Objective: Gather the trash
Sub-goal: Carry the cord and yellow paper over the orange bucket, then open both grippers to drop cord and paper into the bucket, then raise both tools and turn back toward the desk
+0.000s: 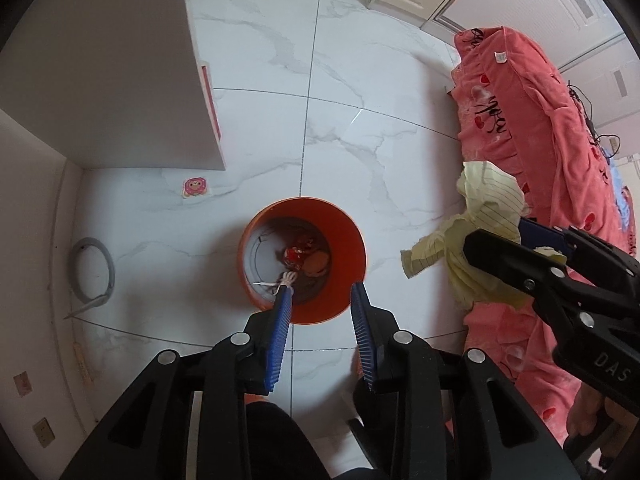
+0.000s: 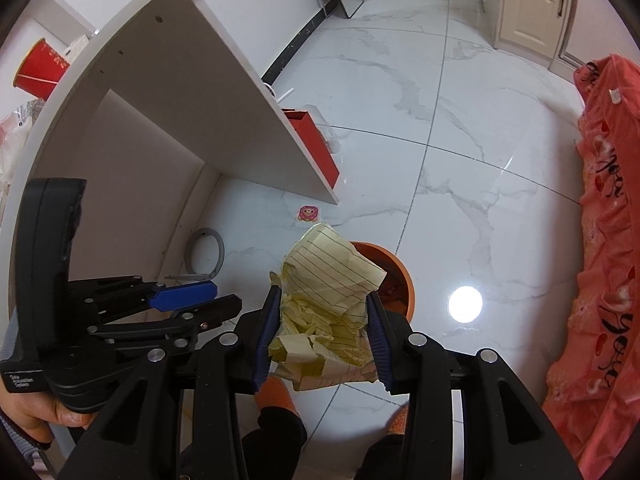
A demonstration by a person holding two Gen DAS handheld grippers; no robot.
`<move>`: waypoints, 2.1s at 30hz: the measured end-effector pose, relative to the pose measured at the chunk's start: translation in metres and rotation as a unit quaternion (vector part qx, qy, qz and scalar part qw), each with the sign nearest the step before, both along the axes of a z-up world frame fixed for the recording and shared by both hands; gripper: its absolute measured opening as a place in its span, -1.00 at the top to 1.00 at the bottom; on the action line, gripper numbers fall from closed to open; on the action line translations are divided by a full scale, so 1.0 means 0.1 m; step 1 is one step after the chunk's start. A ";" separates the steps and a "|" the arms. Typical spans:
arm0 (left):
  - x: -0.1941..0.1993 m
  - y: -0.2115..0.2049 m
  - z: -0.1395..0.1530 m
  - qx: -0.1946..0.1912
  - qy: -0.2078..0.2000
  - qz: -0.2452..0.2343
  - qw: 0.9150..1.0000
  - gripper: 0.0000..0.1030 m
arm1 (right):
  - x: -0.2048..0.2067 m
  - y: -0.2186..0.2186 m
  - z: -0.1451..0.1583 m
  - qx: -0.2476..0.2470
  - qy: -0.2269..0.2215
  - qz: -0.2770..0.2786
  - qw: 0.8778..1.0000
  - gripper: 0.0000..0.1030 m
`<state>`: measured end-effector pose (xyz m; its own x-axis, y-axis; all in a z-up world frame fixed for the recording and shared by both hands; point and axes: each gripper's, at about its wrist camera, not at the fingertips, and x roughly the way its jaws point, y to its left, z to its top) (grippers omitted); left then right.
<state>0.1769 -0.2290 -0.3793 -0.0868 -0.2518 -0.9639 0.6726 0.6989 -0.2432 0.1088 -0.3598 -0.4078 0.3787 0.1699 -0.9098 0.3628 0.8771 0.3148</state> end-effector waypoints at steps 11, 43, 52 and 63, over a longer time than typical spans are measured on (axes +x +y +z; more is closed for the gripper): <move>0.07 0.10 -0.05 0.011 0.001 0.008 1.000 0.37 | 0.18 0.11 -0.09 -0.011 0.014 0.002 1.000 -0.11; -0.14 0.14 0.95 -0.010 -0.063 0.004 0.998 -0.08 | -0.08 0.12 1.00 -0.016 -0.045 0.002 0.999 -0.32; -0.36 0.28 1.73 -0.036 -0.129 0.013 0.991 -0.31 | -0.29 0.15 1.93 -0.025 -0.108 0.017 0.994 -0.34; -0.48 0.79 2.46 -0.051 -0.216 0.077 0.972 -0.55 | -0.32 0.57 2.78 -0.035 -0.182 0.079 0.980 -0.41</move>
<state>0.1291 -0.1500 -0.1331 0.3662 -0.3260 -0.8716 0.6165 0.7866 -0.0352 0.0765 -0.3030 -0.1301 0.6540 0.1942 -0.7312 0.0959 0.9374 0.3347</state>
